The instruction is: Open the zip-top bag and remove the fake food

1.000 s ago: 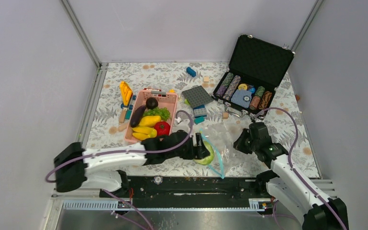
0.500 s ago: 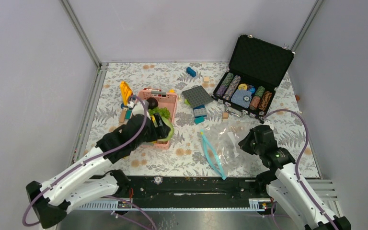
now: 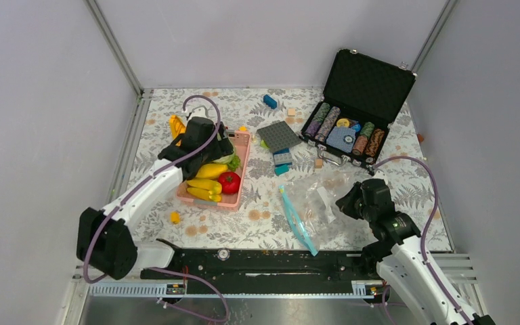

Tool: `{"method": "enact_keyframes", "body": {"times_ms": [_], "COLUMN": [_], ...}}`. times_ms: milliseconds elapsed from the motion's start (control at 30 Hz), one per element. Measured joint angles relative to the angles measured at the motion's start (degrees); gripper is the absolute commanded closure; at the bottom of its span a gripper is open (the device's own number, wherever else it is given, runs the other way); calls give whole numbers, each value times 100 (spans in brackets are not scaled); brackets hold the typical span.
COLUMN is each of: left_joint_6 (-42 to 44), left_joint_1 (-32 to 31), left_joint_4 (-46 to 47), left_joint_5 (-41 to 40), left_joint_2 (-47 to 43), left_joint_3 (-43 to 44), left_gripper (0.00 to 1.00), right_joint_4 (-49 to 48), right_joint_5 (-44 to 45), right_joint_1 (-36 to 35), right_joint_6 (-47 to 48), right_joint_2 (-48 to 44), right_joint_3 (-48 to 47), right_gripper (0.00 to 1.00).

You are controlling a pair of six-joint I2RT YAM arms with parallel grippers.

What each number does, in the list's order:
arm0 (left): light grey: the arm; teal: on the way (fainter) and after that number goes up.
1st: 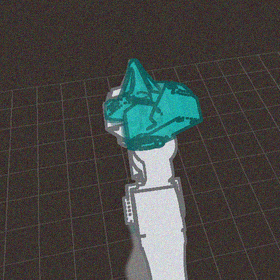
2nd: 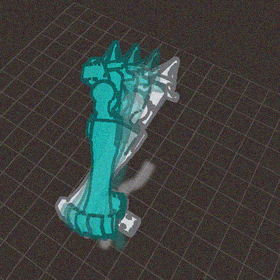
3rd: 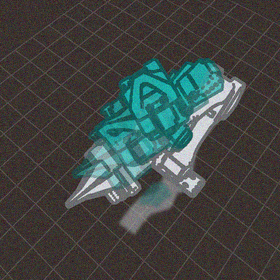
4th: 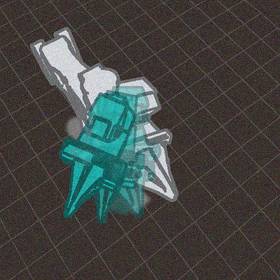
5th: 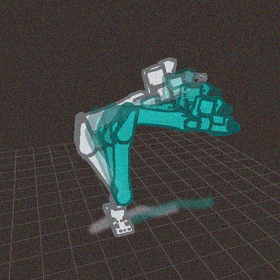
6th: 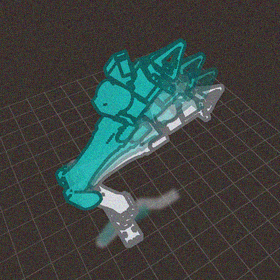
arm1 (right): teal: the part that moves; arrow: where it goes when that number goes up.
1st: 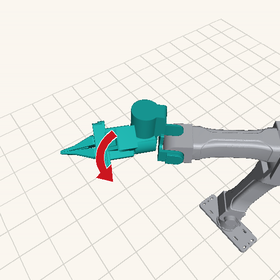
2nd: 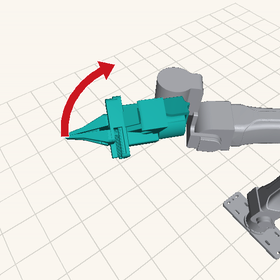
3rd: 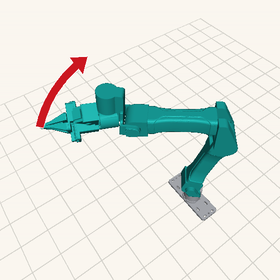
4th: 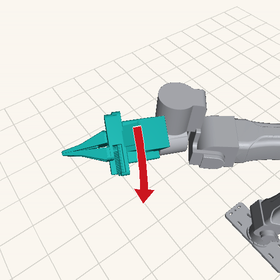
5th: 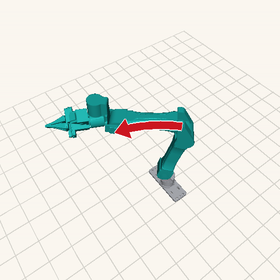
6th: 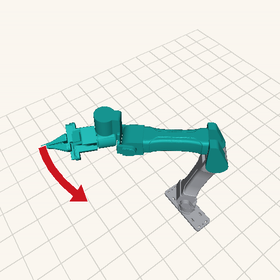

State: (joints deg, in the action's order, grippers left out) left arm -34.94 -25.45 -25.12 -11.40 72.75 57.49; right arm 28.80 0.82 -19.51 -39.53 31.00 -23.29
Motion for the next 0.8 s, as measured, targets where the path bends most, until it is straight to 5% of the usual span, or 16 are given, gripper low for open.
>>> {"method": "enact_keyframes", "body": {"times_ms": [300, 500, 800], "left_joint_6": [66, 114, 173], "left_joint_1": [186, 197, 313], "left_joint_4": [997, 1027, 837], "left_joint_5": [417, 535, 560], "left_joint_2": [748, 1351, 1403], "left_joint_3": [59, 295, 584], "left_gripper": [22, 2, 1], "right_joint_4": [179, 278, 459], "right_joint_5": [-4, -2, 22], "right_joint_1": [0, 0, 0], "right_joint_6": [22, 39, 219], "right_joint_2": [-166, -175, -164], "right_joint_3": [-2, -7, -328], "right_gripper": [100, 100, 100]}}
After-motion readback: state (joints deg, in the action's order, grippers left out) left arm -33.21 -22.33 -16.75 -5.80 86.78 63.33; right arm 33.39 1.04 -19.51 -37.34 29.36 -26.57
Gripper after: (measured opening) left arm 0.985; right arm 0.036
